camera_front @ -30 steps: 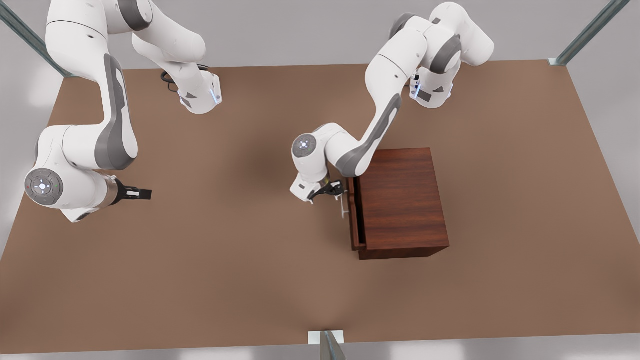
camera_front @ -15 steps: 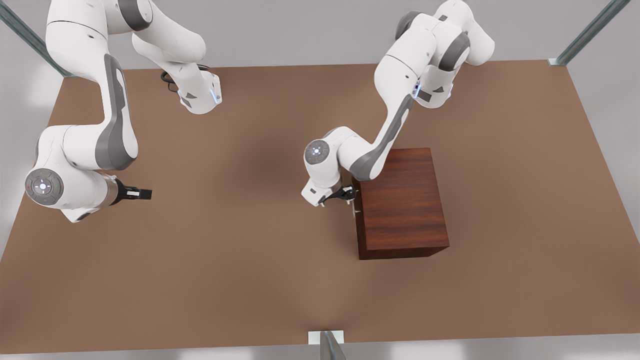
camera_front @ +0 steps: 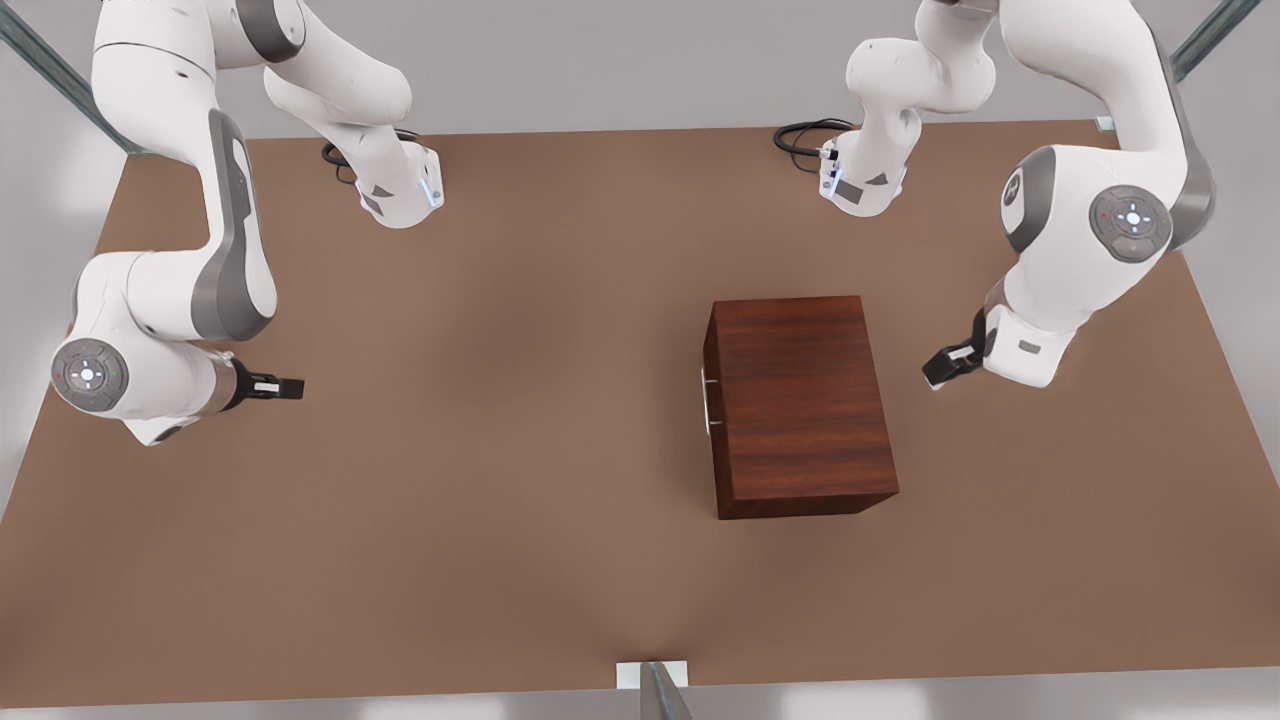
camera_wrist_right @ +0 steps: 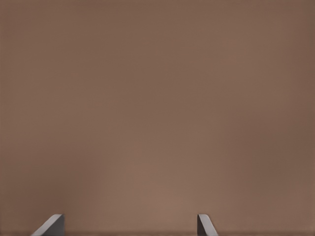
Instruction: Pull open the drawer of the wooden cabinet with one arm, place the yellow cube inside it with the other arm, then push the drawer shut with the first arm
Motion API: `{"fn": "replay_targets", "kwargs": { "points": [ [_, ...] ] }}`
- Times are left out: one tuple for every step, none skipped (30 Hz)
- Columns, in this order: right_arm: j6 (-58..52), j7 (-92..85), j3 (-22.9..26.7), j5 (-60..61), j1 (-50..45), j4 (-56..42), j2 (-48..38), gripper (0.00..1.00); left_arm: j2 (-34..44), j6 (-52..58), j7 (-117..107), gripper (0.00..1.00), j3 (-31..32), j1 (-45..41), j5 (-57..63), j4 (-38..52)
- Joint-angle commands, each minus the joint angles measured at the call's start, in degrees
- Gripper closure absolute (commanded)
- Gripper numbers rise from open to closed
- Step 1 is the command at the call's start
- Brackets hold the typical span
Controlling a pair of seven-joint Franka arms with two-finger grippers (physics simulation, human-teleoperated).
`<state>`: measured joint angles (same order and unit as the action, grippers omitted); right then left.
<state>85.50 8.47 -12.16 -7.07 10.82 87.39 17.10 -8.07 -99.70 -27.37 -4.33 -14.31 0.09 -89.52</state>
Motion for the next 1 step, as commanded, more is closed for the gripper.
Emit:
{"fn": "replay_targets", "kwargs": {
  "points": [
    [-0.25, -0.12, -0.06, -0.05, -0.01, -0.02, 0.12, 0.00, -0.20, -0.67, 25.87, 0.00, 0.02, -0.28, -1.14, 0.14]
  ]
}}
